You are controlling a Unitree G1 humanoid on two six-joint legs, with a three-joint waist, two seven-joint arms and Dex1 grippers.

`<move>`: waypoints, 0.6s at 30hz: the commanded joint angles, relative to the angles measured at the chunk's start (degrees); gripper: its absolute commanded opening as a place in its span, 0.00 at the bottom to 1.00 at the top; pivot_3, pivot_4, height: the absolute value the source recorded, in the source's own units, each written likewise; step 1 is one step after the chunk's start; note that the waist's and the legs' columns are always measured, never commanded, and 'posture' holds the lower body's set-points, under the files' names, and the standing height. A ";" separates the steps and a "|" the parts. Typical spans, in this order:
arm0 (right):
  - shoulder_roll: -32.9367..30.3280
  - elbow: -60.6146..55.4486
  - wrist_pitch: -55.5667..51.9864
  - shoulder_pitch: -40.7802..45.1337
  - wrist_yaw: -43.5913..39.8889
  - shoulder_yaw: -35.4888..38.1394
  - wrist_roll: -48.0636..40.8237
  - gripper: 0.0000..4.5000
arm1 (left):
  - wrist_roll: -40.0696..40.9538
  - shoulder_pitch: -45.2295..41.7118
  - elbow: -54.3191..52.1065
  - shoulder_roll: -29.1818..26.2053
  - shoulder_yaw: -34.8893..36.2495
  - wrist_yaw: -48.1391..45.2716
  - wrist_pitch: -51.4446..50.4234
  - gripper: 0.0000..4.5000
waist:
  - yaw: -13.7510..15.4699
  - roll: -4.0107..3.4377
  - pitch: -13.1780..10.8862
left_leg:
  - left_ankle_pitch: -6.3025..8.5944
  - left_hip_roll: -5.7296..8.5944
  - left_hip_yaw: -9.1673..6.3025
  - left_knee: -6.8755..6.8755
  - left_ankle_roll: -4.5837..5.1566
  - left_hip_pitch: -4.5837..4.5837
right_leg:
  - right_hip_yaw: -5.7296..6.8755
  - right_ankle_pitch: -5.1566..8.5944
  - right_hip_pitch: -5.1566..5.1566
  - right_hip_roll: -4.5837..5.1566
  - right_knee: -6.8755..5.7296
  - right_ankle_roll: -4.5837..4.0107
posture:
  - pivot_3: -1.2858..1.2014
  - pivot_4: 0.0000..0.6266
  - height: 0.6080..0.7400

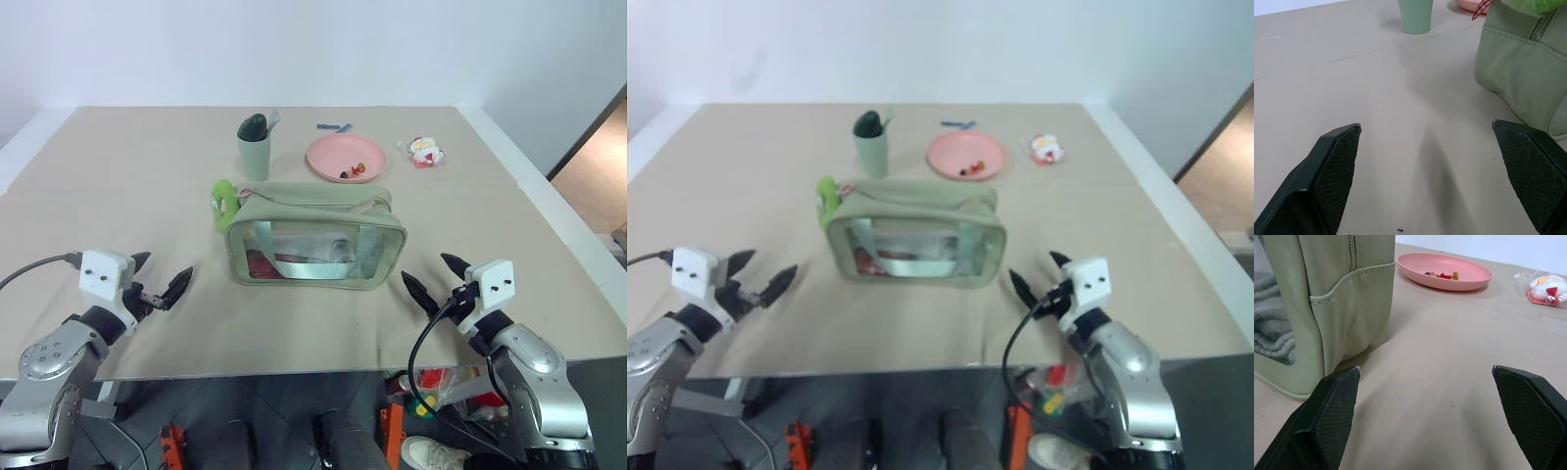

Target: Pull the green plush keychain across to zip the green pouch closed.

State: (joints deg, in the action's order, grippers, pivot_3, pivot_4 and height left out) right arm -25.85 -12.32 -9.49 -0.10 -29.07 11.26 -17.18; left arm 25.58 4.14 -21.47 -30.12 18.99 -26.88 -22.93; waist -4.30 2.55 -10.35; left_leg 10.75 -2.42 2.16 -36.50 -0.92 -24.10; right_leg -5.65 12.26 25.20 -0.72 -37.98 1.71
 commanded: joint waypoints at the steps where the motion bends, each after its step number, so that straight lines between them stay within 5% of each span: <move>1: -0.51 -3.21 0.11 -0.23 0.08 1.29 -0.73 1.00 | 0.23 -0.72 -0.26 -0.46 0.67 -1.39 1.64 0.99 | 0.00 0.00 0.00 | 0.00 0.00 0.00 0.00 0.00 0.00 | 0.00 0.00 0.00 0.00 0.00 0.00 | 0.52 0.24 1.00; 13: -0.71 -5.97 -2.53 -2.18 0.64 2.11 -2.03 1.00 | 3.17 -1.31 0.08 -0.80 -0.63 -8.21 3.09 0.99 | -0.02 0.00 0.00 | 0.00 -0.01 0.02 0.00 0.00 0.00 | 0.00 0.00 0.00 0.00 0.00 0.00 | 0.52 0.24 1.00; 18: -5.33 -9.20 -6.49 -0.66 -2.48 3.79 -4.88 1.00 | 14.10 -0.14 -7.78 -8.10 0.15 -18.06 -5.02 0.99 | -0.02 0.00 -0.02 | 0.00 -0.02 0.03 0.00 0.00 -0.02 | -0.01 0.00 0.03 0.00 0.00 0.00 | 0.52 0.24 1.00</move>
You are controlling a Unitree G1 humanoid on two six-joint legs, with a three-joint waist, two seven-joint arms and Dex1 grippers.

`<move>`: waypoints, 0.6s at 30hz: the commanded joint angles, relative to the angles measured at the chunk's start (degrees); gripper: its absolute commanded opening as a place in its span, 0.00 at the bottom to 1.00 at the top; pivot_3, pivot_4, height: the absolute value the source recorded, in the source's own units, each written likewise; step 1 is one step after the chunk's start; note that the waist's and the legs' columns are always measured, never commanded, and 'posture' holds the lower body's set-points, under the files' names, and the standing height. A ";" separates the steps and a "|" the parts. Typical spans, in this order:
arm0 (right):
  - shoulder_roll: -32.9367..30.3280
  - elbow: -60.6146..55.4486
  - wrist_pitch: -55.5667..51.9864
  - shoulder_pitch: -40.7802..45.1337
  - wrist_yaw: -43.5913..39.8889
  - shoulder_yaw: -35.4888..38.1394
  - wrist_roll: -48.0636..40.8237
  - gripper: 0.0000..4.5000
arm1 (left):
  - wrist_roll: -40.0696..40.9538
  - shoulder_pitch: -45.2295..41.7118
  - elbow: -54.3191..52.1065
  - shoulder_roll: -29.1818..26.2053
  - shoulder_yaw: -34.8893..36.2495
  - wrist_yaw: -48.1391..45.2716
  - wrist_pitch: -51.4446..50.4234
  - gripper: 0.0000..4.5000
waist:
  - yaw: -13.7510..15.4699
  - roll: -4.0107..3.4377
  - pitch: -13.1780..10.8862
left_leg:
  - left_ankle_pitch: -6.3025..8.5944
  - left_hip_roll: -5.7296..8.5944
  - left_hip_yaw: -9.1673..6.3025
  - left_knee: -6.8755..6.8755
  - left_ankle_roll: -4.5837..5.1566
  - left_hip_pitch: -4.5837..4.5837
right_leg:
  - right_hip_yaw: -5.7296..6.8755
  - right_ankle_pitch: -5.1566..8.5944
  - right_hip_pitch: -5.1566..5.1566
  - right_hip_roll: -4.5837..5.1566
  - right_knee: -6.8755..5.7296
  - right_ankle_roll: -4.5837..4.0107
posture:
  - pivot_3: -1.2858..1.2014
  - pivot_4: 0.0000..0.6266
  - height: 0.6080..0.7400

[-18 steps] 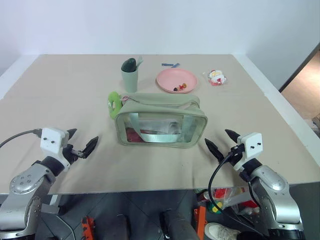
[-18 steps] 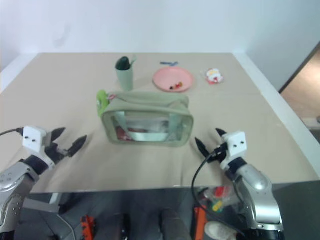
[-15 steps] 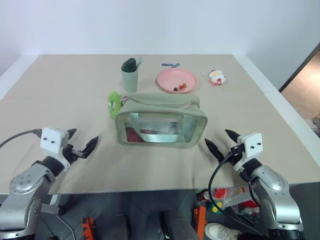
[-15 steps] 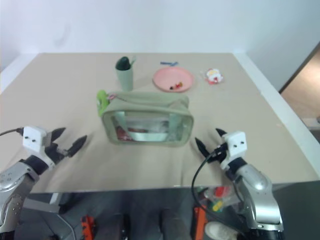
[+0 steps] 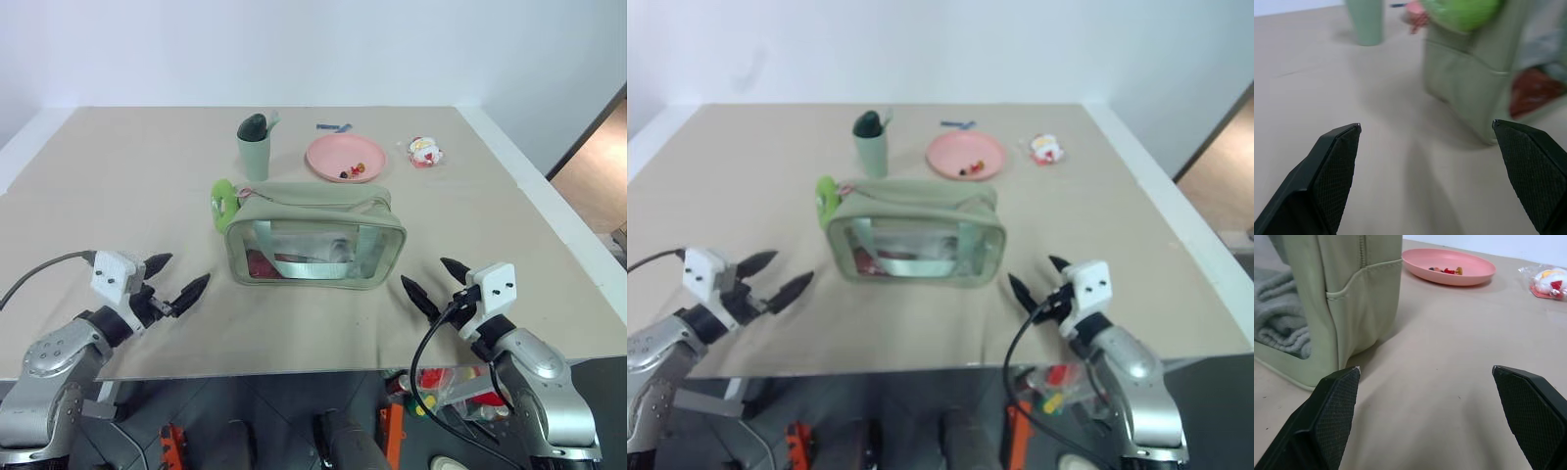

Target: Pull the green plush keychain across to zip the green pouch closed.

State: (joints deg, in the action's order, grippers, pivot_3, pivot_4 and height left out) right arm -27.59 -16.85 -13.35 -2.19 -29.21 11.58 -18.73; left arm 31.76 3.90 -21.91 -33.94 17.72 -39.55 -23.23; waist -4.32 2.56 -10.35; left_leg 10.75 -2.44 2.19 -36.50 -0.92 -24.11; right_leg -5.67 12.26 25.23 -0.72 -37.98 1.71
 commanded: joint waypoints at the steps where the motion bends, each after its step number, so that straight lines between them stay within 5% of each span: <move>1: -6.79 -6.24 -5.57 2.88 -4.70 4.40 -5.78 1.00 | 11.96 -0.43 -10.07 -6.89 1.64 -7.23 -7.76 0.99 | -0.01 -0.06 -0.09 | 0.00 -0.03 0.00 -0.01 0.00 -0.01 | 0.00 0.00 0.01 0.01 0.00 0.00 | 0.52 0.24 1.00; 8: -21.95 -5.01 -15.89 16.03 -15.64 6.52 -15.29 1.00 | 20.74 -8.79 -16.43 -13.31 -3.08 -7.38 -15.56 0.99 | -0.01 -0.12 -0.16 | 0.00 0.01 0.01 -0.08 0.00 0.07 | 0.03 0.00 -0.05 0.00 0.01 0.00 | 0.52 0.24 1.00; 18: -19.67 -1.55 -18.74 27.78 -21.05 -3.40 -17.00 1.00 | 18.96 -14.19 -16.88 -11.46 -9.37 -4.71 -16.06 0.99 | -0.06 -0.08 -0.15 | 0.02 -0.06 -0.12 0.06 0.00 -0.06 | 0.05 0.08 0.02 -0.21 0.01 -0.06 | 0.52 0.24 1.00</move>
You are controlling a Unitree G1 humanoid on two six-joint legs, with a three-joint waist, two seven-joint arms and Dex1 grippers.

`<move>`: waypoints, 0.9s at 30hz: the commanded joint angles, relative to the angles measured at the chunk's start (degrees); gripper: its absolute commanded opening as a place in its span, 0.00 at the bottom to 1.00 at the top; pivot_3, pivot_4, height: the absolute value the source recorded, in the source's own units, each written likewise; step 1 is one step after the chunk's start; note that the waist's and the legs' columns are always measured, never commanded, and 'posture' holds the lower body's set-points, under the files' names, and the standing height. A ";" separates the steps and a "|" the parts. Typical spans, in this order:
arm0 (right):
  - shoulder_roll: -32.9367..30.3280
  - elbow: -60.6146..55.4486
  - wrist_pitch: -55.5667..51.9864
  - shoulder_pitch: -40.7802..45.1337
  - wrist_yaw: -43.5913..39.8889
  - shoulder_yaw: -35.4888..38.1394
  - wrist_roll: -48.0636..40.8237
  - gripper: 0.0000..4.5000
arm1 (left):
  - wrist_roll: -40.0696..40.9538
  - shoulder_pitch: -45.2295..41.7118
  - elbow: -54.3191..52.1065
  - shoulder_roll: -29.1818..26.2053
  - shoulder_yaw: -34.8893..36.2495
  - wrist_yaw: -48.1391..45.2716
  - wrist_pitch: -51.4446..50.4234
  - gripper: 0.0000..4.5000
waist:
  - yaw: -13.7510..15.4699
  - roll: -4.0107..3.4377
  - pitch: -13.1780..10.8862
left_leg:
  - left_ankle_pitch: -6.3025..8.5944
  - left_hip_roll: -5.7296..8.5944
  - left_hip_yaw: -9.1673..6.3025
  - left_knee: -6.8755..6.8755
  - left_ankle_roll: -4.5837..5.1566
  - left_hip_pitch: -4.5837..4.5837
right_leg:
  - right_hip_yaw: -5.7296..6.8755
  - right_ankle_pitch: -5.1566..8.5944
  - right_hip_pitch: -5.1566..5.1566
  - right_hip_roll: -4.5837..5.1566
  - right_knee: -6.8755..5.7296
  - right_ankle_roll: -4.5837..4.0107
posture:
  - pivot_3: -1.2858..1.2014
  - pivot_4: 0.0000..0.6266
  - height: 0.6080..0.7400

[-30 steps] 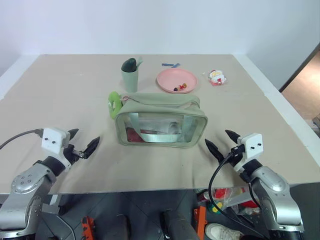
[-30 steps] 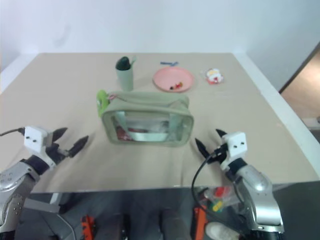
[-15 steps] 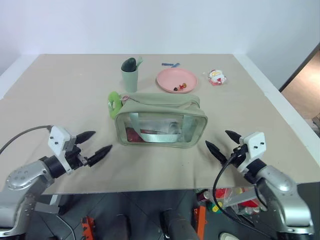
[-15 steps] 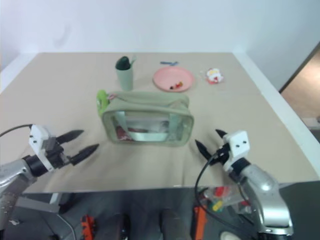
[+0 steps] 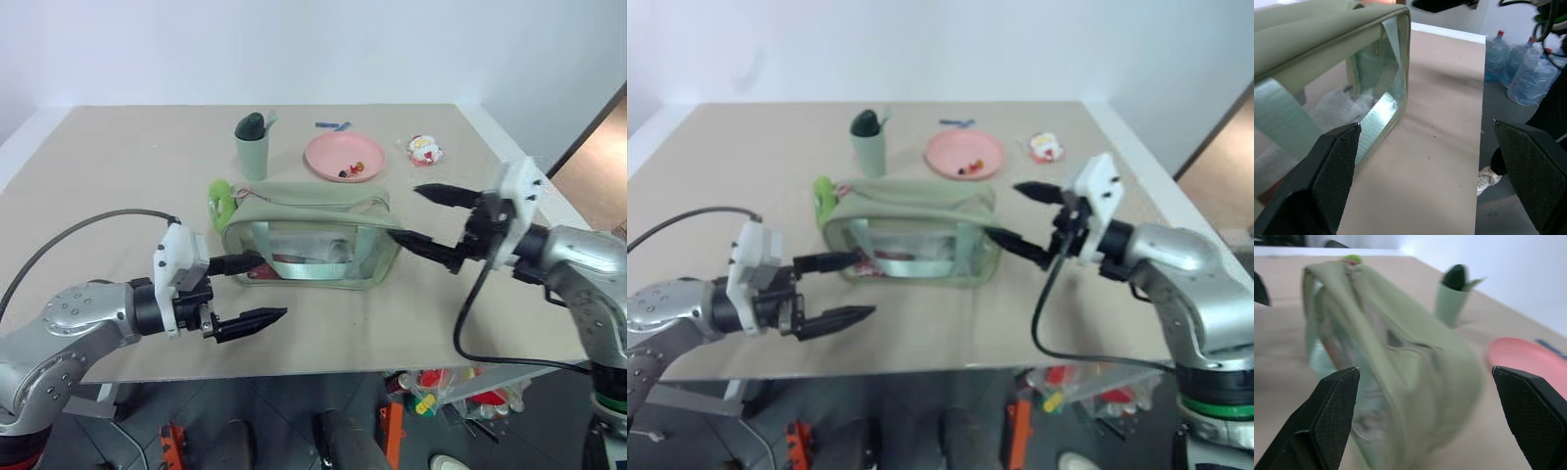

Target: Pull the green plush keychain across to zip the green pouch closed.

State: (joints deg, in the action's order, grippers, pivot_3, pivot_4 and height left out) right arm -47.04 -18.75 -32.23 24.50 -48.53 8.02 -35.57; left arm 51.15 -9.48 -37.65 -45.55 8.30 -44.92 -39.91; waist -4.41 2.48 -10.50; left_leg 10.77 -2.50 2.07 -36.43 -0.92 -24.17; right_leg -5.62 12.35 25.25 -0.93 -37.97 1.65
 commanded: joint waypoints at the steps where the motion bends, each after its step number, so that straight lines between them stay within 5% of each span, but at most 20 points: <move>1: -0.16 0.62 -0.09 1.06 -2.33 -0.10 -0.57 1.00 | -0.46 -0.85 -1.13 0.27 0.16 0.90 0.66 0.99 | 0.06 0.00 0.00 | 0.02 0.01 0.00 0.00 -0.01 -0.02 | 0.00 0.03 0.00 0.01 0.00 0.03 | 0.52 0.24 1.00; 4: 0.59 1.20 0.13 0.95 -3.04 -0.48 -0.80 0.94 | -0.95 -0.27 -1.29 0.42 0.24 1.26 1.05 1.00 | 0.14 0.00 0.00 | 0.05 0.06 0.00 0.00 -0.04 -0.05 | -0.01 0.08 0.00 0.08 0.00 0.11 | 0.52 0.24 1.00; 16: 2.47 1.06 -0.70 2.00 -3.80 -1.08 -0.67 0.04 | -2.92 -0.58 -1.11 1.31 -0.95 2.14 0.93 1.00 | 0.15 0.00 0.00 | 0.04 0.06 0.02 -0.11 -0.03 -0.03 | -0.01 0.02 -0.03 0.09 -0.01 0.10 | 0.52 0.24 1.00; 27: 4.07 3.58 9.16 4.27 -8.81 -4.01 4.59 0.01 | -4.22 -2.63 -0.20 2.18 -2.39 2.37 0.47 1.00 | 0.00 0.00 0.00 | 0.04 0.05 0.03 -0.12 -0.03 -0.01 | -0.02 0.00 -0.03 0.07 -0.01 0.11 | 0.52 0.24 1.00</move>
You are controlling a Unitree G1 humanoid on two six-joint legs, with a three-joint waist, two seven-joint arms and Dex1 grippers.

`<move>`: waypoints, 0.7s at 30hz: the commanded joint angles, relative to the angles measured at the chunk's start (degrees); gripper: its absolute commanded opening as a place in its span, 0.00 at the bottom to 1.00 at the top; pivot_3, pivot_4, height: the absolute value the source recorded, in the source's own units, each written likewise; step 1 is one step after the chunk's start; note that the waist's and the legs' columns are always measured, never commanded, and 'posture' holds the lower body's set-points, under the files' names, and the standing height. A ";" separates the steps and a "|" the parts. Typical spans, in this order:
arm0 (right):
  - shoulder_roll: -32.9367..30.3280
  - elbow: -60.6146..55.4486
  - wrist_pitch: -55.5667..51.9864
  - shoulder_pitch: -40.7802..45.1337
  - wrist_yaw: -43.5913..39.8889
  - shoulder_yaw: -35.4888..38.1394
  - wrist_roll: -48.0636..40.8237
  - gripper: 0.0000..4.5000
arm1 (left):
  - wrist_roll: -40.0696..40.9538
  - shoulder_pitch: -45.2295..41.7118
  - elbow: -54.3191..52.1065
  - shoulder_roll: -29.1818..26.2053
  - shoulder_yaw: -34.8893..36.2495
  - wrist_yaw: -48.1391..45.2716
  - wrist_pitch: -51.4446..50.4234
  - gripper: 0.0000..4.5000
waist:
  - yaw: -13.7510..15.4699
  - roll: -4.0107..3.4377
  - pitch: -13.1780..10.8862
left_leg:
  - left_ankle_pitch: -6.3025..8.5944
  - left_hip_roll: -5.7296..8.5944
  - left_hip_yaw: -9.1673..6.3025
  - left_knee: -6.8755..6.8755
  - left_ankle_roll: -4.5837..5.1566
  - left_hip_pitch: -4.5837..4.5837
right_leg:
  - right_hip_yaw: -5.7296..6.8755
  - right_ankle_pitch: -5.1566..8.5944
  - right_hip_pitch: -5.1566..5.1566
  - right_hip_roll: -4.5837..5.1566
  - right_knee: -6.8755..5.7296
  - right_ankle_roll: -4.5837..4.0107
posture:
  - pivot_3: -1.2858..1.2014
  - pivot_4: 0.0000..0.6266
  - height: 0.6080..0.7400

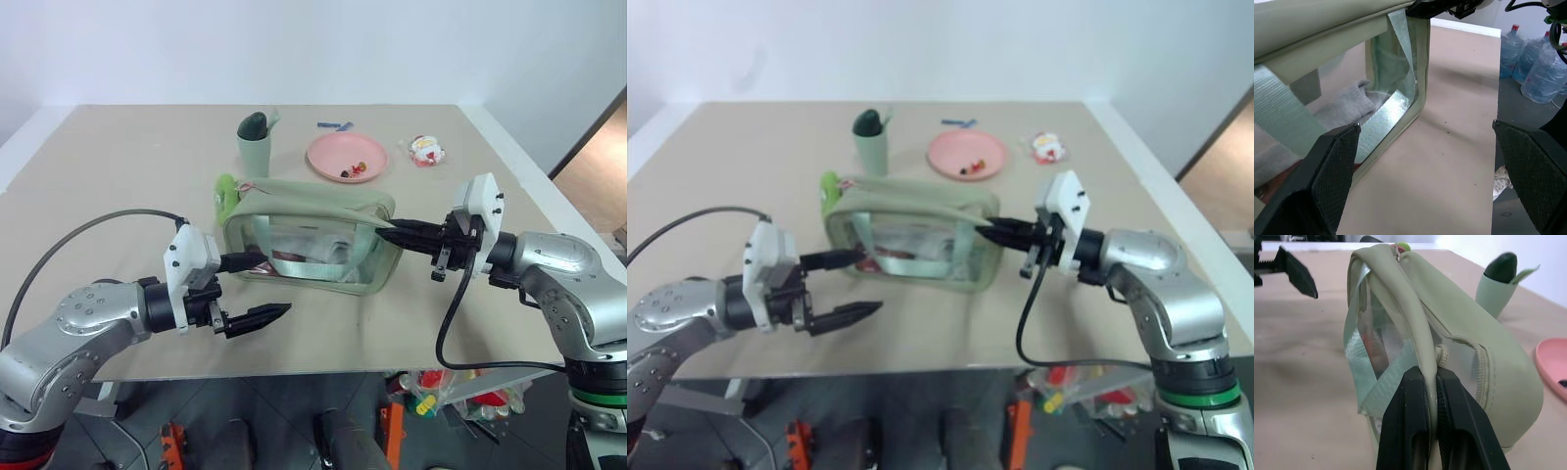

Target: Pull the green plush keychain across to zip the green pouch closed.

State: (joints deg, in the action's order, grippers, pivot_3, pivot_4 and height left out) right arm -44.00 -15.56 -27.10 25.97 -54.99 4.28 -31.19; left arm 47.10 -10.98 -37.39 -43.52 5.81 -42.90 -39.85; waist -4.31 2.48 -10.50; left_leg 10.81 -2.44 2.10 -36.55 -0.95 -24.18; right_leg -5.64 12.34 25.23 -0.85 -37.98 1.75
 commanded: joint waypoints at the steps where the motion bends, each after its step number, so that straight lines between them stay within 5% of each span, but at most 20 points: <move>1: 1.42 0.85 4.92 3.48 -3.13 -0.54 0.36 0.01 | -0.19 -1.30 -0.37 0.12 0.06 0.36 0.33 1.00 | -0.17 0.00 0.00 | 0.00 0.00 0.02 0.00 0.00 0.03 | -0.02 -0.02 0.00 -0.01 0.00 -0.01 | 0.52 0.24 1.00; 21: 3.62 7.26 16.31 3.27 -11.83 -1.26 2.67 0.01 | 2.06 -2.17 -0.05 1.45 1.68 2.28 -0.72 1.00 | -0.09 0.00 0.00 | 0.00 -0.06 0.00 0.00 0.00 0.00 | 0.00 -0.05 0.00 -0.06 -0.03 -0.03 | 0.52 0.24 1.00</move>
State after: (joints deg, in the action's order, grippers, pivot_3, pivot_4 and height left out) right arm -40.32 -7.51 -12.18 29.35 -66.47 1.51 -28.13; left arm 46.71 -12.02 -37.04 -42.91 5.09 -41.82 -40.37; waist -4.39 2.47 -10.50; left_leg 10.81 -2.51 2.11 -36.55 -0.95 -24.17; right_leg -5.65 12.29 25.23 -0.91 -38.00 1.73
